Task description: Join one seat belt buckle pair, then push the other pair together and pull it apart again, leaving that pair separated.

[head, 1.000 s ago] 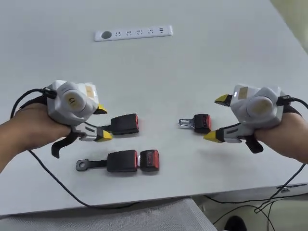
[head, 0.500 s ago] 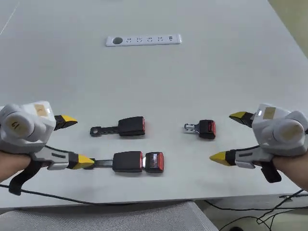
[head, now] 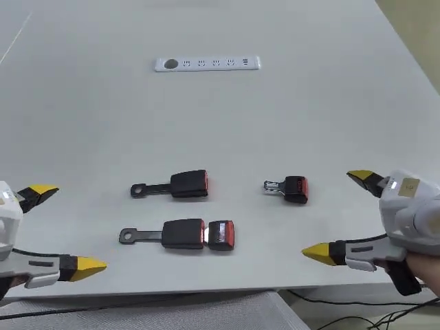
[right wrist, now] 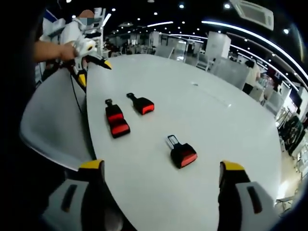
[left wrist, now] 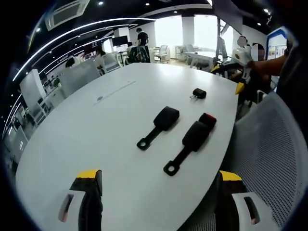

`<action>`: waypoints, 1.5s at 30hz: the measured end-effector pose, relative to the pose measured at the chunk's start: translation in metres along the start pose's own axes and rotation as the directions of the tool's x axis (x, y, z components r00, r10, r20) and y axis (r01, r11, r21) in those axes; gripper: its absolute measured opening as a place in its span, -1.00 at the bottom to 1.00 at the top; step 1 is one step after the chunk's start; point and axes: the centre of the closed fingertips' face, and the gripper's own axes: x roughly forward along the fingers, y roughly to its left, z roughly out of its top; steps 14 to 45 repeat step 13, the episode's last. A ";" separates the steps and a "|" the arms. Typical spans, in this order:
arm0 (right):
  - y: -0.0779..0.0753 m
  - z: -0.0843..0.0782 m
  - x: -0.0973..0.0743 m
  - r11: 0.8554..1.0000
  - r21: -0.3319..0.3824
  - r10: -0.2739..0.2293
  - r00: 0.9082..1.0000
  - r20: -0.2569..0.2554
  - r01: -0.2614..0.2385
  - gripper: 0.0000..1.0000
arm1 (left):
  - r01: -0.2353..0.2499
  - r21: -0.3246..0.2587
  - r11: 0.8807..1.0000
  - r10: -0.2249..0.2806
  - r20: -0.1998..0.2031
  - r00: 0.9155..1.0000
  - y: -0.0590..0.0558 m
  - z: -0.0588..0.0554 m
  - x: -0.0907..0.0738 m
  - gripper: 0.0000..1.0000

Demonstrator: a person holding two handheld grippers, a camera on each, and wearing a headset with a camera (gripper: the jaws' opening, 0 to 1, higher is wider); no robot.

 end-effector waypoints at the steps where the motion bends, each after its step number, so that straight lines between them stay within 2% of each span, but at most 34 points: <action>1: 0.002 0.001 0.001 1.000 -0.006 -0.002 1.000 0.005 0.002 1.00 | -0.010 0.000 1.000 0.010 0.005 1.000 0.001 0.001 0.000 1.00; 3: 0.005 0.003 0.002 1.000 0.000 0.007 1.000 0.016 -0.007 1.00 | -0.019 0.006 1.000 0.019 0.016 1.000 0.001 0.003 0.000 1.00; 8: 0.011 0.003 0.003 1.000 0.021 0.013 1.000 0.010 -0.014 1.00 | -0.020 0.029 0.999 0.020 0.005 1.000 -0.004 0.004 0.002 1.00; 13: 0.010 -0.002 0.000 0.999 0.044 0.004 1.000 -0.005 -0.003 0.99 | -0.016 0.030 0.999 0.016 0.003 1.000 -0.008 0.002 0.003 1.00; 45: 0.010 -0.002 0.000 0.999 0.044 0.004 1.000 -0.005 -0.003 0.99 | -0.016 0.030 0.999 0.016 0.003 1.000 -0.008 0.002 0.003 1.00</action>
